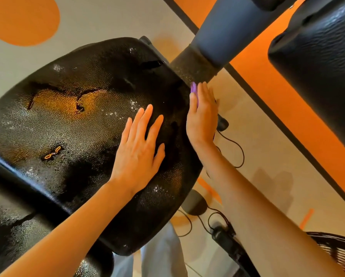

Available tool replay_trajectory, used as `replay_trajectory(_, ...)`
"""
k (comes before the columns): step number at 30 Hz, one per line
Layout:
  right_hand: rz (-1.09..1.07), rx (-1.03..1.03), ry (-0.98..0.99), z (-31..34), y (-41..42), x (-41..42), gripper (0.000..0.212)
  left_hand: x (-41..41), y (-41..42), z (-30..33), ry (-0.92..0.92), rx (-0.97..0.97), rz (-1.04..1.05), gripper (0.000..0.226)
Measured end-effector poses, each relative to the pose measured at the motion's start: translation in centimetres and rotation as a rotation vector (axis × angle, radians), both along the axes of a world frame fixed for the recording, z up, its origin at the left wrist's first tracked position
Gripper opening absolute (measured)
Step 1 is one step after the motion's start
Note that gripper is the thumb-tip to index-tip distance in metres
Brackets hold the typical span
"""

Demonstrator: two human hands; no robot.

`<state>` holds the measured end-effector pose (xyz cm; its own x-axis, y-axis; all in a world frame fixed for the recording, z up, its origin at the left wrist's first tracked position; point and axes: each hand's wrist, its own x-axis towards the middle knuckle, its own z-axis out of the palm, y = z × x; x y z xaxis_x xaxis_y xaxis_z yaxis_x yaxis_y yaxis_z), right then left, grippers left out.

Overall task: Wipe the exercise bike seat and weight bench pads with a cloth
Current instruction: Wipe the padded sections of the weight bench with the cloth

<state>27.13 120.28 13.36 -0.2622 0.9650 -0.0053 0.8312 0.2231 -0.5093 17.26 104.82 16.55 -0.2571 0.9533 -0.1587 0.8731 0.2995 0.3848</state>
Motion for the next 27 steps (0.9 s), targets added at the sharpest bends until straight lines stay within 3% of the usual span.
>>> replay_trajectory(2, 0.070, -0.008, -0.006, 0.4, -4.9, 1.1, 0.044, 0.0, 0.1, -0.1, -0.008, 0.010, -0.001, 0.062)
replay_trajectory(5, 0.343, -0.033, -0.093, 2.9, -15.0, 5.3, 0.049, 0.1, -0.1, -0.1, -0.033, 0.013, 0.004, 0.061)
replay_trajectory(7, 0.373, -0.023, -0.057, 1.9, -12.2, 5.1, 0.048, -0.1, -0.1, -0.1, -0.044, 0.020, -0.012, 0.061)
replay_trajectory(11, 0.063, 0.015, -0.053, 0.3, -0.8, -0.3, 0.046, -0.8, -0.5, 0.0, -0.053, 0.034, -0.023, 0.062)
replay_trajectory(13, 0.042, -0.027, -0.066, 0.4, -3.8, -0.3, 0.046, -1.5, -0.9, 0.4, -0.053, 0.041, 0.014, 0.062)
replay_trajectory(16, 0.330, -0.052, -0.119, 2.6, -12.5, 3.2, 0.048, -2.9, -1.8, 0.6, -0.027, 0.033, 0.123, 0.060)
replay_trajectory(18, 0.407, -0.023, -0.134, 2.1, -10.7, 3.7, 0.048, -3.5, -2.1, 0.4, 0.012, 0.005, 0.155, 0.063)
replay_trajectory(21, 0.120, -0.030, -0.140, 0.7, -1.0, -0.6, 0.052, -3.7, -2.3, -0.1, 0.044, -0.028, 0.157, 0.068)
replay_trajectory(23, 0.028, -0.029, -0.157, 0.3, 0.1, -1.9, 0.053, -3.6, -2.2, -0.2, 0.053, -0.027, 0.149, 0.068)
replay_trajectory(27, 0.321, -0.043, -0.157, 2.4, -12.0, 1.6, 0.050, -3.6, -2.1, -0.1, 0.068, -0.017, 0.151, 0.068)
